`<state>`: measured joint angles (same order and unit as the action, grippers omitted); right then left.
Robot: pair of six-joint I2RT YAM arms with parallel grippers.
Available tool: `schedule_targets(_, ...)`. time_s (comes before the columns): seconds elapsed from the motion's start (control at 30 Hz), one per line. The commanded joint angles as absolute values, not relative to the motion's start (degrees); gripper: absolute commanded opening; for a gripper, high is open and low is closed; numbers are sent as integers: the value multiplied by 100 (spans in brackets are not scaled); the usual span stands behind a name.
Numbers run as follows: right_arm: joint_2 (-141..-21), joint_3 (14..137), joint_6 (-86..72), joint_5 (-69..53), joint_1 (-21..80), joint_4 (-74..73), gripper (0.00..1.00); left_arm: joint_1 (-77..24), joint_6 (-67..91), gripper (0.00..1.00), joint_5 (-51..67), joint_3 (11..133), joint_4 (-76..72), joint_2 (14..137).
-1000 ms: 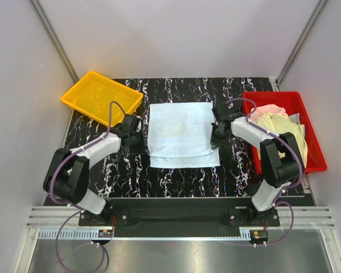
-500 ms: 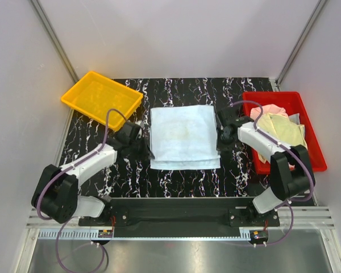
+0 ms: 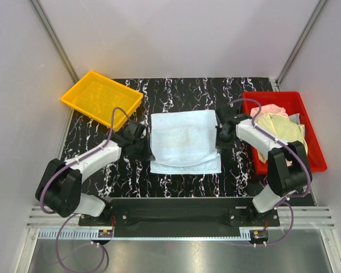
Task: Fold and stack the towels
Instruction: Fold the towel
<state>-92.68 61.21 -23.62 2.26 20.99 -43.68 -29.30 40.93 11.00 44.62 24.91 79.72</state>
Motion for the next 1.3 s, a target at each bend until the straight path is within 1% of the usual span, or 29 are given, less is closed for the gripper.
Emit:
schedule_targets(0.0,-8702,6925,-2197,317,2136,-5016,0,-2944,3797,0,537,5386,3189,7578)
schedule_targets(0.1,-8359,6778,-2180,9,2136,-5054,0,-3040,3805,0,562,5511,3542,7235)
schedule_targets(0.13,-8219,6428,-2258,9,2144,-4984,0,-3102,3823,0,615,5432,3551,7164)
schedule_targets(0.23,-7788,5673,-2469,-237,2136,-4694,0,-3217,3990,0,817,4818,3323,6866)
schedule_targets(0.27,-7657,5495,-2522,-272,2136,-4615,0,-3225,4042,0,861,4625,3044,6803)
schedule_targets(0.3,-7594,5302,-2575,-272,2136,-4362,0,-3252,4165,0,948,4223,2884,6768)
schedule_targets(0.33,-7542,4926,-2697,-342,2136,-4220,0,-3269,4210,0,1010,4062,2587,6776)
schedule_targets(0.43,-7611,4528,-2969,-431,2162,-3806,0,-3349,4289,0,1011,3570,2304,6977)
schedule_targets(0.53,-7742,4334,-3181,-255,2162,-3569,0,-3357,4315,0,993,3270,1943,7145)
schedule_targets(0.63,-7778,4368,-3260,-46,2162,-3629,0,-3349,4316,0,844,3156,1942,7225)
schedule_targets(0.73,-7778,4394,-3348,139,2162,-3709,0,-3357,4228,0,633,3225,2065,7242)
schedule_targets(0.77,-7804,4412,-3383,332,2162,-3726,0,-3357,4184,0,615,3226,2083,7242)
schedule_targets(0.9,-8006,4456,-3419,422,2162,-3648,1,-3357,4078,0,694,3366,2013,7286)
schedule_targets(0.97,-8129,4439,-3471,387,2162,-3647,8,-3357,4043,6,694,3488,2127,7348)
schedule_targets(1.0,-8130,4430,-3498,395,2162,-3674,18,-3349,4026,9,694,3524,2188,7356)
schedule_targets(1.03,-8060,4421,-3524,413,2162,-3700,22,-3357,4017,13,677,3577,2371,7313)
schedule_targets(1.07,-7999,4430,-3533,448,2162,-3744,27,-3349,3999,27,642,3655,2486,7260)
schedule_targets(1.1,-7920,4456,-3551,500,2171,-3883,31,-3349,3973,34,520,3839,2609,7199)
schedule_targets(1.17,-7692,4649,-3559,667,2162,-3999,35,-3357,3903,43,274,4138,2943,7023)
schedule_targets(1.2,-7656,4754,-3551,720,2153,-4069,39,-3314,3807,51,20,4522,3040,7005)
schedule_targets(1.27,-7751,5175,-3306,695,2118,-3939,41,-3200,3509,55,-158,4929,3138,7170)
